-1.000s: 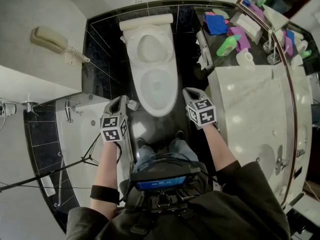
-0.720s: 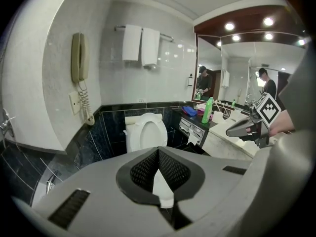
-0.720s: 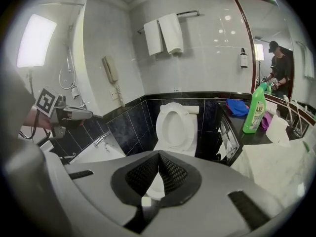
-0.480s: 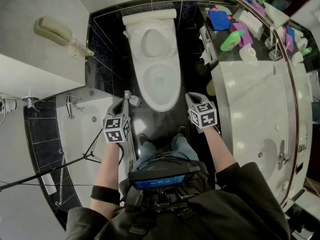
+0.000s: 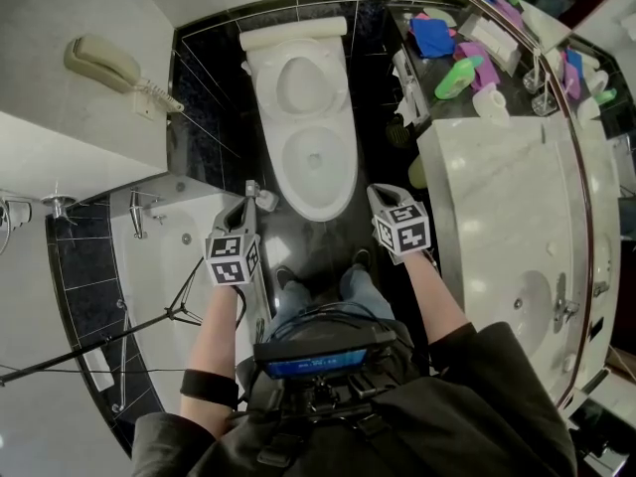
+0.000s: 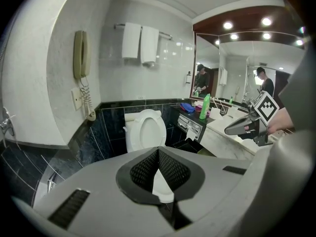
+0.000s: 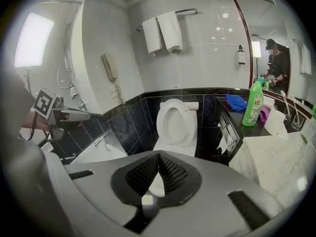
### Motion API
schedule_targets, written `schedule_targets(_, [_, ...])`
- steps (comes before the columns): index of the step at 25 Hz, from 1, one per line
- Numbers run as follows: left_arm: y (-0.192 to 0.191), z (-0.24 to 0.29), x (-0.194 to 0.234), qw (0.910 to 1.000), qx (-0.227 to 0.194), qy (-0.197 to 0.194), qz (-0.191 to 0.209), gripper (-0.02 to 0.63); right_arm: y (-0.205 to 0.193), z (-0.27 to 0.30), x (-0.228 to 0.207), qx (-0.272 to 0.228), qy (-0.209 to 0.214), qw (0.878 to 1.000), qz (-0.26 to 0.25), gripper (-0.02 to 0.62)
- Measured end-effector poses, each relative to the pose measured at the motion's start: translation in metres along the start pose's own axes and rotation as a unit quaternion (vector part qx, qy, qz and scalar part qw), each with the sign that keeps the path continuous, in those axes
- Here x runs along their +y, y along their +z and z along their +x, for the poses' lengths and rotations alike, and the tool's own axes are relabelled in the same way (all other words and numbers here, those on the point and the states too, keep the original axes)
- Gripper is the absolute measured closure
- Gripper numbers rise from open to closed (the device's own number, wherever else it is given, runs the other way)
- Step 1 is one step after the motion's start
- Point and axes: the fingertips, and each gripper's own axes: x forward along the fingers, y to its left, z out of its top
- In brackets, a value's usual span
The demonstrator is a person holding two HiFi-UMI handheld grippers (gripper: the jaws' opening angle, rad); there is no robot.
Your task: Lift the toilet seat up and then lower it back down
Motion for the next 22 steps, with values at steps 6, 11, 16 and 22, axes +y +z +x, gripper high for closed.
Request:
schedule_targets(6, [-0.003, 0.003, -0.006, 1.0000, 0.005, -0.003, 0.002, 0.598, -0.005, 0.000, -0.003, 0.005, 0.001, 1.000, 0.001, 0.594])
schedule_targets(11, [-0.004, 0.005, -0.010, 1.0000, 0.006, -0.004, 0.001, 0.598, -0.001, -0.001, -0.004, 0.002, 0.003, 1.000, -0.003, 0.594])
schedule_targets(16, [-0.001, 0.007, -0.012, 1.0000, 0.003, -0.004, 0.003, 0.598, 0.002, 0.002, -0.006, 0.002, 0.004, 1.000, -0.008, 0.594])
schedule_targets(22, [-0.001, 0.007, -0.012, 1.0000, 0.003, -0.004, 0.002, 0.598, 0.002, 0.002, -0.006, 0.001, 0.003, 1.000, -0.011, 0.594])
